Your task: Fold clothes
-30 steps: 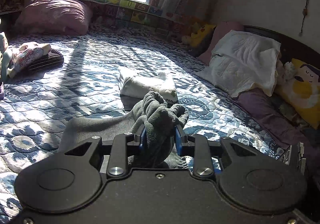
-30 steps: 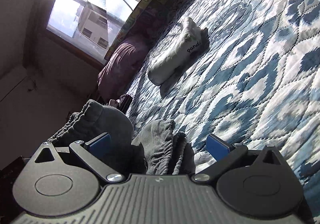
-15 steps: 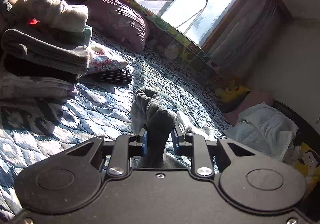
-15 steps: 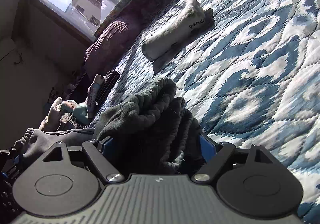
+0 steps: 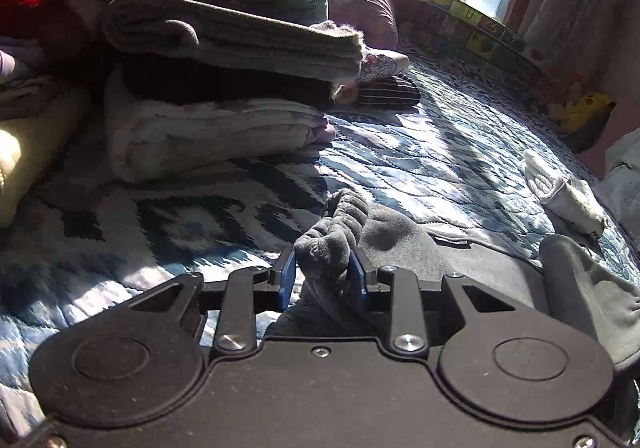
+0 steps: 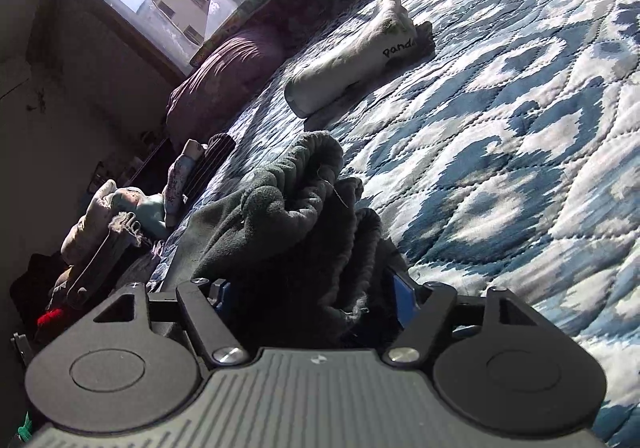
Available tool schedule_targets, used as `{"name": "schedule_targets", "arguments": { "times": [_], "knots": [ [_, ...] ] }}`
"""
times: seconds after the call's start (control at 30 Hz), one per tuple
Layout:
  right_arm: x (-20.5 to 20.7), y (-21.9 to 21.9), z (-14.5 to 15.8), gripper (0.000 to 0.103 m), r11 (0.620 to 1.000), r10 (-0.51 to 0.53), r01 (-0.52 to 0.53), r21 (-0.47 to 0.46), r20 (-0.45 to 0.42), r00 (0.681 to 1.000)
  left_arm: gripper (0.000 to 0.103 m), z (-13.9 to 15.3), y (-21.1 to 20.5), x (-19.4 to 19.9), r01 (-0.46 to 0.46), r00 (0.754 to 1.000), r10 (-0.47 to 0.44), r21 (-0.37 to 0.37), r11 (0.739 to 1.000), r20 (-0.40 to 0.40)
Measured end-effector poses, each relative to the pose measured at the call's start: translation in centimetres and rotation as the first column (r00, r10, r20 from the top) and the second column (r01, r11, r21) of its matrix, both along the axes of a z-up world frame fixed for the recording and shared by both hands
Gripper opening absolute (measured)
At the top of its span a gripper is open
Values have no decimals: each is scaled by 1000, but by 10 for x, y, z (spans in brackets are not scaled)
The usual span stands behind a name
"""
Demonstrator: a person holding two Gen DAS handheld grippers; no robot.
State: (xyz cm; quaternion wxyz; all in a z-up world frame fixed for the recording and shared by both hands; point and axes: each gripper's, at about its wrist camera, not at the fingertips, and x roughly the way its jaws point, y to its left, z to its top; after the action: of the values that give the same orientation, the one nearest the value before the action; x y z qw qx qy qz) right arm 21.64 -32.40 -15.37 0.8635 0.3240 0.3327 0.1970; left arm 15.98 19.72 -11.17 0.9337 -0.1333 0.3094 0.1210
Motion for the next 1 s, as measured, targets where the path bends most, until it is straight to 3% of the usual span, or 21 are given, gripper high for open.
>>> {"name": "schedule_targets", "arguments": {
  "times": [0.03,0.1,0.17,0.23,0.3,0.43,0.53,0.6,0.7,0.77,0.83,0.93,1.0],
  "knots": [
    [0,0,0,72,1000,-1,1,2,-1,1000,64,-8,0,2,-16,999,18,58,998,-34],
    [0,-1,0,72,1000,-3,3,8,-4,1000,65,-2,4,-5,-28,999,29,45,999,-20],
    [2,-2,0,72,1000,-3,3,14,-6,1000,64,7,1,-13,-37,999,37,72,997,1],
    [3,-2,0,72,1000,-1,2,20,-10,1000,62,18,-12,-19,-43,999,42,145,988,16],
    [2,-5,-1,72,999,-1,2,34,-14,1000,62,30,-25,-22,-39,998,33,155,987,44],
    [0,-10,-1,72,998,-2,4,69,-21,1000,63,49,-66,-24,53,994,-65,136,989,89],
    [-1,-14,-1,72,996,-6,8,94,-29,1000,63,56,-110,-21,181,975,-198,157,971,97],
    [-2,-17,-1,72,994,-8,12,106,-34,999,63,60,-148,-21,282,948,-305,197,939,95],
    [-2,-22,-2,72,993,-15,20,119,-39,999,64,60,-211,-18,430,885,-460,250,867,74],
    [-1,-24,-4,72,990,-16,22,137,-45,999,64,58,-253,-17,522,829,-556,280,806,55],
    [-1,-26,-5,72,988,-16,23,152,-49,999,64,54,-285,-15,579,785,-619,322,749,25],
    [0,-28,-7,72,986,-10,19,164,-53,999,64,46,-337,-11,646,715,-698,413,642,-33],
    [1,-29,-8,72,985,-5,15,171,-55,998,64,40,-359,-5,661,695,-717,447,603,-61]
  ]
}}
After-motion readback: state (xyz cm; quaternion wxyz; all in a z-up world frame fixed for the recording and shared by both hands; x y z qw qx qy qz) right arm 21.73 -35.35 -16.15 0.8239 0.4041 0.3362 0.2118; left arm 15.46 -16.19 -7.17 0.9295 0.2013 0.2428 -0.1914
